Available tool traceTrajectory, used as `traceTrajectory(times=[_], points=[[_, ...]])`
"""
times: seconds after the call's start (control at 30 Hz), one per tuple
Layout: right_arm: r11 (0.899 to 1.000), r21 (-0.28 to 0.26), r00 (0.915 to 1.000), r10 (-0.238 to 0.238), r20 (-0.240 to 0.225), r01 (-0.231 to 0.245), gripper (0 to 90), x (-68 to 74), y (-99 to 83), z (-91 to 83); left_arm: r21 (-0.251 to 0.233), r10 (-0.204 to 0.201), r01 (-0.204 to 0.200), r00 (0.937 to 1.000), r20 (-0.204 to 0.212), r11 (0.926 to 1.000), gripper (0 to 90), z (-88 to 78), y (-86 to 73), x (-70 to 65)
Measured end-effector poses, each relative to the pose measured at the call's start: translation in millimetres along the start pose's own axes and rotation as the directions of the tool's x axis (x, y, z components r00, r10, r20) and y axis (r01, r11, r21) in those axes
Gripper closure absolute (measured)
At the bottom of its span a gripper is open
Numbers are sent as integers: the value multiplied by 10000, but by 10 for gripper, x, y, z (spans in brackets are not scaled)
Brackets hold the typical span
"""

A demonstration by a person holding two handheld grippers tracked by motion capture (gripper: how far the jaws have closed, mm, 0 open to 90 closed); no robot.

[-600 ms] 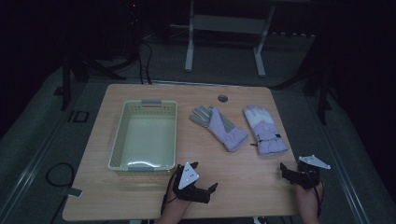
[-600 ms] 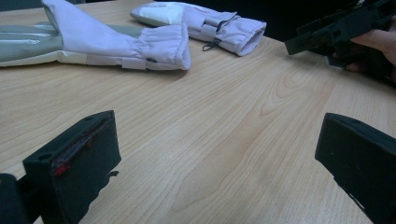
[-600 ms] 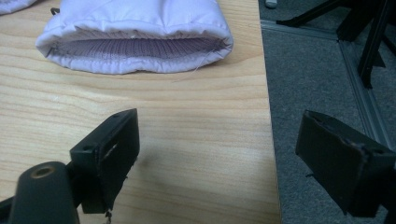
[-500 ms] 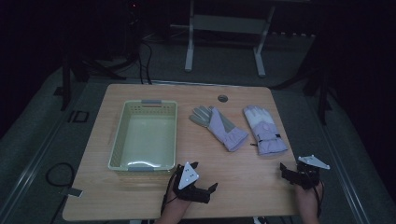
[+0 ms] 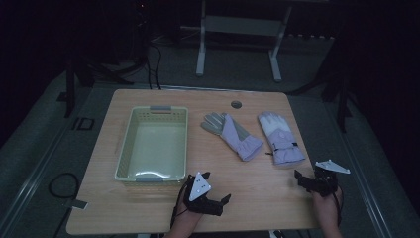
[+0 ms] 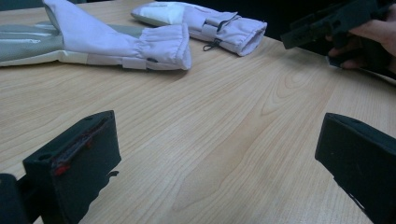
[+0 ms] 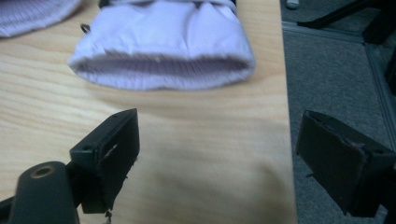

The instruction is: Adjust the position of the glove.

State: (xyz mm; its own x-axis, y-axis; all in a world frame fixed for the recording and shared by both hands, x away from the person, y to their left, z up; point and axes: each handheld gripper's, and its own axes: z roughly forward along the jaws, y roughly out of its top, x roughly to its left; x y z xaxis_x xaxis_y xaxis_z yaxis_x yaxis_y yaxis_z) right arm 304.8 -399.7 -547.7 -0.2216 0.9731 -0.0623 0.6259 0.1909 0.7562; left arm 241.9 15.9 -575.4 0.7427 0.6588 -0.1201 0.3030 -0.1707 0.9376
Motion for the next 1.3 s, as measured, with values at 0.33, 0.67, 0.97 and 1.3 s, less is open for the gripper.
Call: traceTrajectory(times=[0.33, 0.67, 0.97, 1.3], points=[[9984, -198, 9962, -548, -677, 536, 132, 92, 401, 101, -14, -18, 18, 10000, 7, 10000, 1, -1, -1, 1], [9945, -406, 9768, -1023, -1881, 963, 125, 315, 799, 287, -30, -36, 36, 10000, 19, 10000, 1, 0, -1, 3], [9786, -807, 9326, -2047, -2973, 1891, 134, 703, 1096, 524, -47, -34, 34, 10000, 44, 10000, 1, -2, -2, 5], [9652, -551, 8749, -2553, -4116, 2557, 175, 1024, 1281, 807, -19, -41, 42, 9999, 109, 10000, 1, -2, -1, 5]])
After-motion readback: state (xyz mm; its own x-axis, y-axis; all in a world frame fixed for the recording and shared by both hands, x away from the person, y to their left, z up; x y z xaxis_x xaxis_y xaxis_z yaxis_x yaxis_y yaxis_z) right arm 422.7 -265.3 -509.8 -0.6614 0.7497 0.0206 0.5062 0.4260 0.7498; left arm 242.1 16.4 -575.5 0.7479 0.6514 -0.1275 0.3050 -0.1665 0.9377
